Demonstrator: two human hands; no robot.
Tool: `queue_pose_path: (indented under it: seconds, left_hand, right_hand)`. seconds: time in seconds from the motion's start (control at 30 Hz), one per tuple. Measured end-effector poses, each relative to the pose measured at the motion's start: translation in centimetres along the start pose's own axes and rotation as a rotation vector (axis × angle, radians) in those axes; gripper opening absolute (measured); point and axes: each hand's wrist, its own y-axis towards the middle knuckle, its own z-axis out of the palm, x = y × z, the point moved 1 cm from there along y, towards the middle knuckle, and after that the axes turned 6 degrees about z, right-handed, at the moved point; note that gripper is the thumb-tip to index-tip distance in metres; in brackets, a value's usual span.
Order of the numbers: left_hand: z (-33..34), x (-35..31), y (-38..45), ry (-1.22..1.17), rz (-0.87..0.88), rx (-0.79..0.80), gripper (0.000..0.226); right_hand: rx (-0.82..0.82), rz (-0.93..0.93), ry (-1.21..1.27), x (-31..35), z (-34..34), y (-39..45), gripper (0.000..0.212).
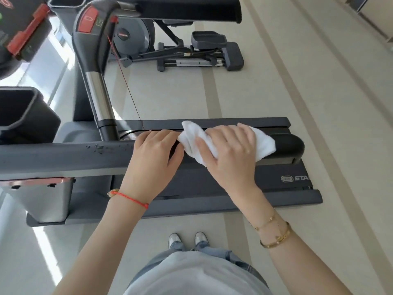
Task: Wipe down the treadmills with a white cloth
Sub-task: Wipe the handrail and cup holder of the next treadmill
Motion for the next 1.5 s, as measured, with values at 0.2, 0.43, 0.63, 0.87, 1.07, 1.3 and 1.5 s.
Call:
queue_pose_path:
  seconds: [0.2, 0.43, 0.63, 0.87, 1.07, 1.3, 1.5]
  left_hand:
    - [1.7, -2.7, 1.2, -0.014, -0.005, 0.036, 0.027]
    - [3.9, -6.0, 2.9, 0.002, 0.03, 0.072, 0.029]
    - [4.7, -7.2, 3.2, 0.006, 0.004, 0.086, 0.03]
    - [4.8, -7.5, 3.3, 0.019, -0.017, 0.062, 0.027]
    - [4.8, -7.5, 3.3, 0.024, -0.009, 0.07, 0.028]
    - [3.2, -5.6, 2.0, 0.023, -0.031, -0.004, 0.026]
    - [-0.3, -0.7, -0.8, 0.058, -0.128, -0.094, 0.024]
  right_hand:
    - [-0.041, 0.191, -0.095, -8.7, -3.4, -0.9, 0.04]
    - [0.24, 0.695, 0.279, -14.3, -4.7, 2.1, 0.042]
    - [0.02, 0.384, 0.254, -12.3, -4.7, -3.0, 0.035]
    - [0.312, 0.502, 0.122, -15.5, -3.9, 2.8, 0.053]
    - [0.044, 0.1, 0.089, -14.3, -4.4, -0.6, 0.035]
    - [0.116, -0.133, -0.022, -11.6, -3.2, 2.3, 0.048]
    - [0.111, -0.245, 0.018, -2.8, 0.0, 2.8, 0.048]
